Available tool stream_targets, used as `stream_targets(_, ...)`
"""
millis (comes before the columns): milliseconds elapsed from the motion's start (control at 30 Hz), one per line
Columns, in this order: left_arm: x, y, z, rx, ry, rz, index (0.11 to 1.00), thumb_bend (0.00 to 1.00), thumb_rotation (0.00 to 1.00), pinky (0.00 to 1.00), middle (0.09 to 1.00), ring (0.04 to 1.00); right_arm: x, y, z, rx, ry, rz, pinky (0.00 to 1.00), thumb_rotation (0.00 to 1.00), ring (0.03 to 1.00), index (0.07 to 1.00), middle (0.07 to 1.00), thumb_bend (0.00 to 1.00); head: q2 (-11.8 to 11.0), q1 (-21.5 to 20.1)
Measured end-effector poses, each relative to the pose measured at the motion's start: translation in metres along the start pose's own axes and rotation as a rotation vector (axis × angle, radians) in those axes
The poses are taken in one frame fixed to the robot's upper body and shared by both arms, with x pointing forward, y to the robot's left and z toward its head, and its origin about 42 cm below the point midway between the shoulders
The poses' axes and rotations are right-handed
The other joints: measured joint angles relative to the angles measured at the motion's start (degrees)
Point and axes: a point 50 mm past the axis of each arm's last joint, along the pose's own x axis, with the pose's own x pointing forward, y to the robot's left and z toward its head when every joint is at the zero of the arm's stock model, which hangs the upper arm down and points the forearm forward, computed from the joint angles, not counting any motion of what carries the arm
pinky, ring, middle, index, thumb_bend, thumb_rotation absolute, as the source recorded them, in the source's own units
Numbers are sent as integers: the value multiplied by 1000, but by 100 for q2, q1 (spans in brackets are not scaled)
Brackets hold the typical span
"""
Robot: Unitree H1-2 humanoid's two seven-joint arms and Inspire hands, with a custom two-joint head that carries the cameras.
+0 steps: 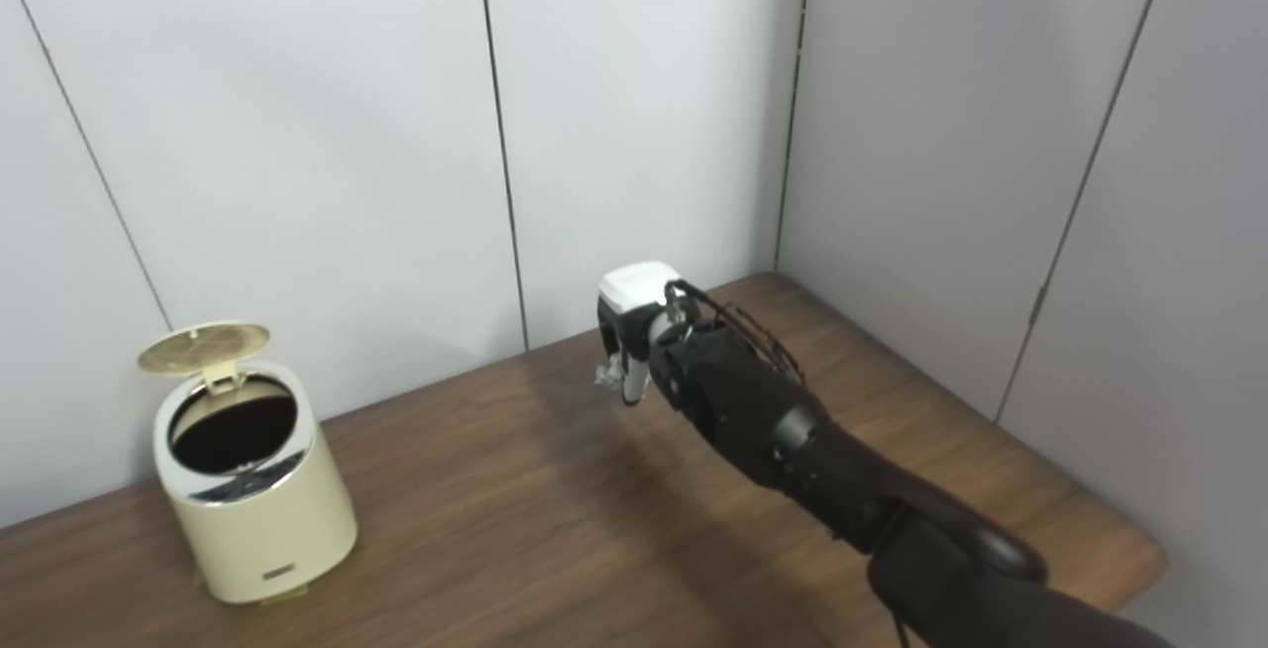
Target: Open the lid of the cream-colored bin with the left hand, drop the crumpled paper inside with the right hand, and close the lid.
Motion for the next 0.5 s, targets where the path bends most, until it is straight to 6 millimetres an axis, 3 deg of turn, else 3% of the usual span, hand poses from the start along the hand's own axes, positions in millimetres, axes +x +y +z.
stream_targets(167, -5, -9, 4, 2, -7, 12, 843, 599, 848, 754, 852, 838, -9, -21, 13, 8, -69, -16, 302, 0, 399, 504, 495, 519, 62, 308)
stream_targets(333, -5, -13, 4, 7, -7, 3, 867, 575, 856, 815, 875, 872, -13, -32, 22, -53, -151, -12, 295, 0, 392, 508, 464, 521, 105, 650)
stream_targets(400, -4, -15, 5, 9, -7, 0, 876, 552, 866, 832, 882, 881, -16, -41, 27, -78, -150, -6, 244, 0, 407, 489, 489, 521, 114, 765)
stream_targets(500, -5, -19, 7, 25, -8, -8, 885, 463, 896, 840, 887, 888, -28, -60, 38, -79, -182, -59, 242, 0, 386, 501, 472, 518, 141, 967)
